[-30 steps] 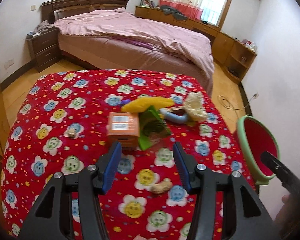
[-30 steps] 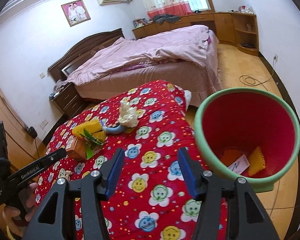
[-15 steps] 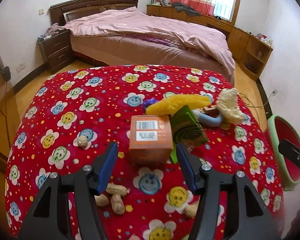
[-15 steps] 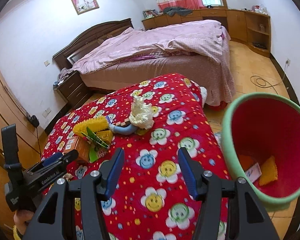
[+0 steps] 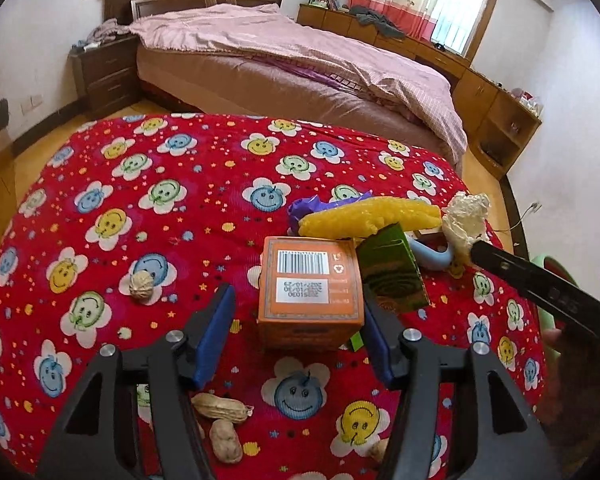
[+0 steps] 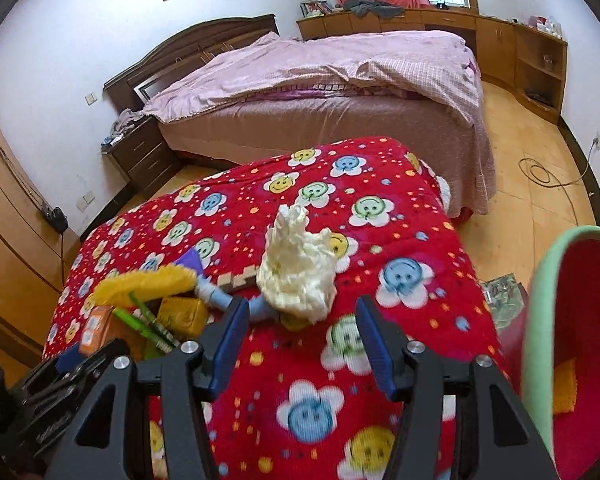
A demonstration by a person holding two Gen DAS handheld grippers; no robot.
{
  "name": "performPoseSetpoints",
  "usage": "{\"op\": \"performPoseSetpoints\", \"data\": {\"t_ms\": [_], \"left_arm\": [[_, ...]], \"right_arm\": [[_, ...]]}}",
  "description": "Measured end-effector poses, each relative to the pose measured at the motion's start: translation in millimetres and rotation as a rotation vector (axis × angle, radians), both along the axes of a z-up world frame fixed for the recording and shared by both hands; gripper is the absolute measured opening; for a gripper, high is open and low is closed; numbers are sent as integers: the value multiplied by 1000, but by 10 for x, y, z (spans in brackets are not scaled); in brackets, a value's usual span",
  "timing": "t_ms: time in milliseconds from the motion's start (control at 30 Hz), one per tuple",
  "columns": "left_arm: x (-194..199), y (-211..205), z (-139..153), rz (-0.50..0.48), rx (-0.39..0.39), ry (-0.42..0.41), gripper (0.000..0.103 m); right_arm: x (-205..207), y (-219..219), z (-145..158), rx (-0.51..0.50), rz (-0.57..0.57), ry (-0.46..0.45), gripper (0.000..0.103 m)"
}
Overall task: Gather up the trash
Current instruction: 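Grasp the white tissue with the right tool while the left tool grasps the small orange box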
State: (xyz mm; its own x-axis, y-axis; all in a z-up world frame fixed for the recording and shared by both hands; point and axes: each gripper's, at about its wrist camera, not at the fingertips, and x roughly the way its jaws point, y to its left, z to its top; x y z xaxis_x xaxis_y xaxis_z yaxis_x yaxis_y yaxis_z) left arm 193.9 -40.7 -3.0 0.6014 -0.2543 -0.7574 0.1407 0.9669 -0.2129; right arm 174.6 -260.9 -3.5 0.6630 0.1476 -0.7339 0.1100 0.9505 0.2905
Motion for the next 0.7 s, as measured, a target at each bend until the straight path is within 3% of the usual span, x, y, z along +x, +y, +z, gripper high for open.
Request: {"op": "performPoseSetpoints", "data": {"t_ms": [267, 700], "left_arm": [[13, -3, -7, 0, -16, 28, 48], [-242, -93, 289, -31, -10, -35, 46]], "right_arm": [[164, 37, -140, 6, 37, 23, 28], [-246, -72, 97, 31, 21, -41, 24]]}}
